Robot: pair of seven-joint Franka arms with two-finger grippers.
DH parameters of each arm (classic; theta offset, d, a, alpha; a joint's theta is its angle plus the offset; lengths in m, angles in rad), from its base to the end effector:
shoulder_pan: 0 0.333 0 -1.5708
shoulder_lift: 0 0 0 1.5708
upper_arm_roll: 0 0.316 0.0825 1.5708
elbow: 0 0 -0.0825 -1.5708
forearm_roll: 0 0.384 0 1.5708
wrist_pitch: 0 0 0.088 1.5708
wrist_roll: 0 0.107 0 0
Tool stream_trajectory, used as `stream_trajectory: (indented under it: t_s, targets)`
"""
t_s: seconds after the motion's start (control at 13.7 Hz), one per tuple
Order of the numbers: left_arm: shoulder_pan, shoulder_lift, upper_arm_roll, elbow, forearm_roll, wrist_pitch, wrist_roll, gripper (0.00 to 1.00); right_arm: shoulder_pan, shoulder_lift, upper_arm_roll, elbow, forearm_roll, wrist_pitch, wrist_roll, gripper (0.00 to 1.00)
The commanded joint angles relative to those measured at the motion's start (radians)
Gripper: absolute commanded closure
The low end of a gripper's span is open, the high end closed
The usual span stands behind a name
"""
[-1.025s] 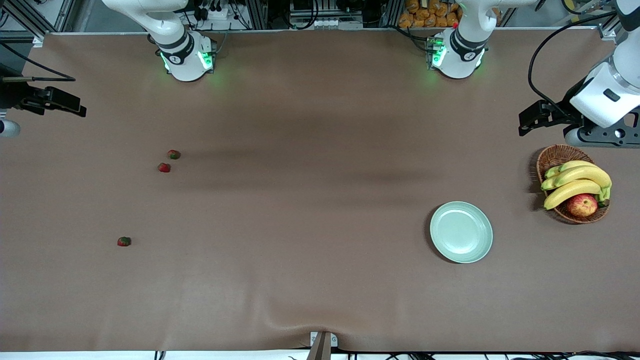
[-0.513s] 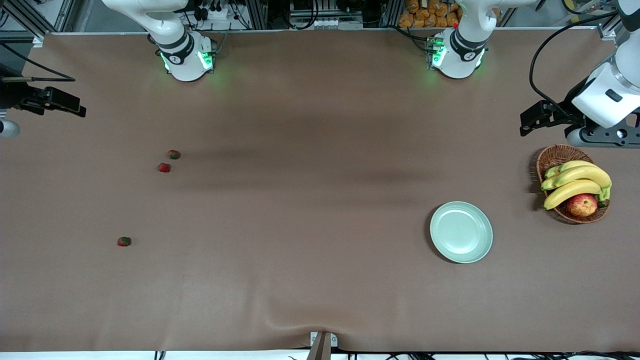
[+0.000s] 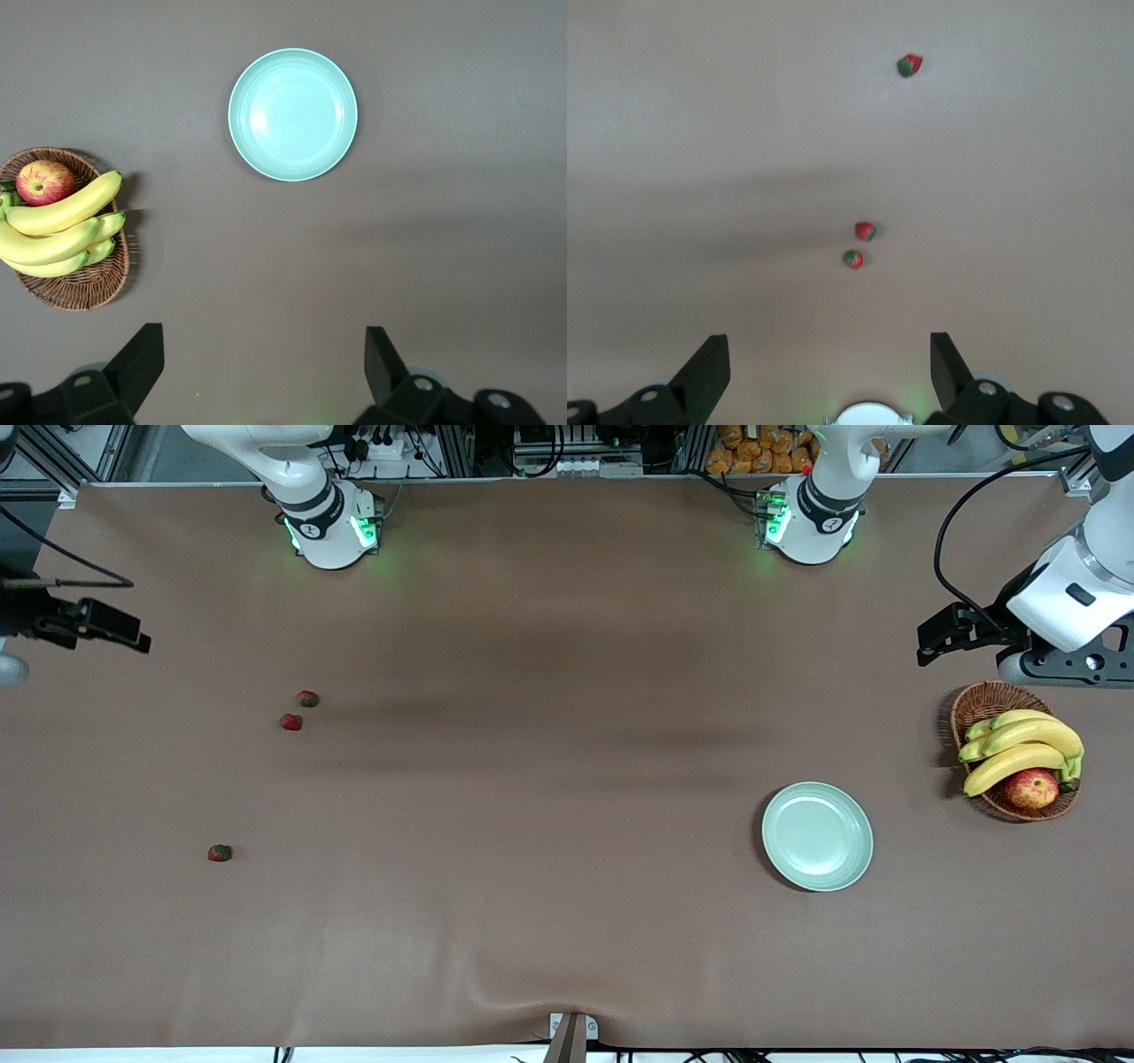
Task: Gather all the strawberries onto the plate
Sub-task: 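Reach the right gripper down and grasp the lone strawberry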
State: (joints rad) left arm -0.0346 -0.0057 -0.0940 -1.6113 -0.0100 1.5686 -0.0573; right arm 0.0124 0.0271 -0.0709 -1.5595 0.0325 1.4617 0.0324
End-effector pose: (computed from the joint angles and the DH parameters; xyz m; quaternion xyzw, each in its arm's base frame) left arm 0.5466 -0.0719 0.6084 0.9992 -0.0355 -0.0189 0.0030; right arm 0.5496 -0.0279 0.6060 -0.9969 0.0446 0.0622 0.0161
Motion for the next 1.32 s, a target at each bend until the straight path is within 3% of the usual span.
stream_trajectory:
  t_s: [0.0, 0.73, 1.03, 1.24]
  targets:
    - [0.004, 0.004, -0.006, 0.014, -0.002, -0.015, 0.013, 0.0, -0.049, 0.062, 0.014, -0.042, 0.003, 0.121, -0.011, 0.0]
    - [0.009, 0.019, -0.003, 0.013, -0.002, -0.015, 0.013, 0.0, -0.106, 0.489, 0.013, -0.051, -0.005, 0.699, -0.15, 0.0]
    - [0.009, 0.03, -0.003, 0.018, 0.001, -0.009, 0.013, 0.0, -0.126, 0.599, 0.013, -0.043, -0.005, 0.873, -0.232, 0.0]
    - [0.009, 0.033, -0.003, 0.016, 0.002, -0.009, 0.013, 0.0, -0.146, 0.646, 0.013, -0.036, 0.003, 0.924, -0.256, 0.0]
